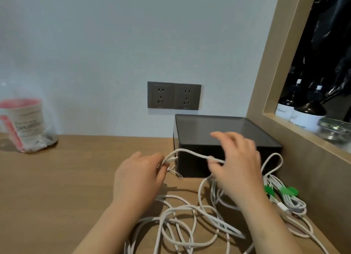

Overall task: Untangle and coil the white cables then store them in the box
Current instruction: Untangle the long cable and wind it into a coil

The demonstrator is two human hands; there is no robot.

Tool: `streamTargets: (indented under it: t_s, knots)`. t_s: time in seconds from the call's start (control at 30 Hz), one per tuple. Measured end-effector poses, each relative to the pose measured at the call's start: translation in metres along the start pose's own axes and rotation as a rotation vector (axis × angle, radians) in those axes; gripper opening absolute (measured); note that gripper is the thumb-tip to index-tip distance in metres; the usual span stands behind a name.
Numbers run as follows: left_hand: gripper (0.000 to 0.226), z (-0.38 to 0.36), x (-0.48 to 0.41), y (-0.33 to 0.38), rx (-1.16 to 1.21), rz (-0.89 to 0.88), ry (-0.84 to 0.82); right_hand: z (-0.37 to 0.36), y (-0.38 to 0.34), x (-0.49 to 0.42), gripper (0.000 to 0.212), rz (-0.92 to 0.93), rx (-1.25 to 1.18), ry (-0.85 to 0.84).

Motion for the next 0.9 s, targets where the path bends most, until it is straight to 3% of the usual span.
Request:
streamTargets:
  t_s: [0.07, 0.1, 0.17, 0.23, 0.3, 0.37, 0.5, 0.67, 0.8, 0.9]
  knots:
    - [0.021, -0.005, 0.0, -0.003, 0.057, 0.006, -0.034, -0.004, -0.033, 0.007, 0.037, 0.238, 0.083, 0.025]
    - [0.023, -0.008, -0.001, -0.007, 0.127, 0.021, -0.069, -0.007, -0.041, 0.009, 0.03, 0.274, 0.104, -0.02]
    - [0.021, -0.015, -0.001, -0.014, 0.382, 0.047, -0.138, -0.015, -0.039, 0.011, 0.027, 0.224, 0.007, -0.189]
    - [0.017, -0.02, 0.002, -0.016, 0.81, 0.123, -0.213, -0.02, -0.032, 0.013, 0.026, 0.128, -0.343, -0.336]
    - [0.014, -0.028, 0.008, -0.009, 1.193, 0.196, -0.345, -0.023, -0.026, 0.012, 0.029, 0.063, -0.588, -0.355]
    - [0.014, -0.031, 0.012, -0.001, 1.368, 0.194, -0.461, -0.024, -0.016, 0.011, 0.033, -0.016, -0.654, -0.321]
    - [0.017, -0.031, 0.011, 0.005, 1.391, 0.148, -0.593, -0.012, 0.003, 0.005, 0.036, -0.146, -0.696, -0.131]
    - [0.018, -0.037, 0.009, 0.004, 1.008, 0.078, -0.558, -0.006, -0.001, 0.005, 0.036, -0.095, -0.645, -0.013]
    - [0.02, -0.033, 0.003, -0.008, 1.08, 0.155, -0.399, -0.013, -0.007, 0.004, 0.032, -0.029, -0.874, -0.147]
    - [0.022, -0.035, 0.0, -0.02, 1.223, 0.263, -0.305, -0.024, -0.018, 0.006, 0.024, 0.029, -0.834, -0.294]
Point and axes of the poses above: each hand's wrist, its own x-axis away from the middle knuckle, its own z-axis out of the back of the hand, y = z × x, the point moved 8 cm from there along -x, towards the middle knuckle, and after that the axes turned 8 degrees about -y, right-handed, at the moved point
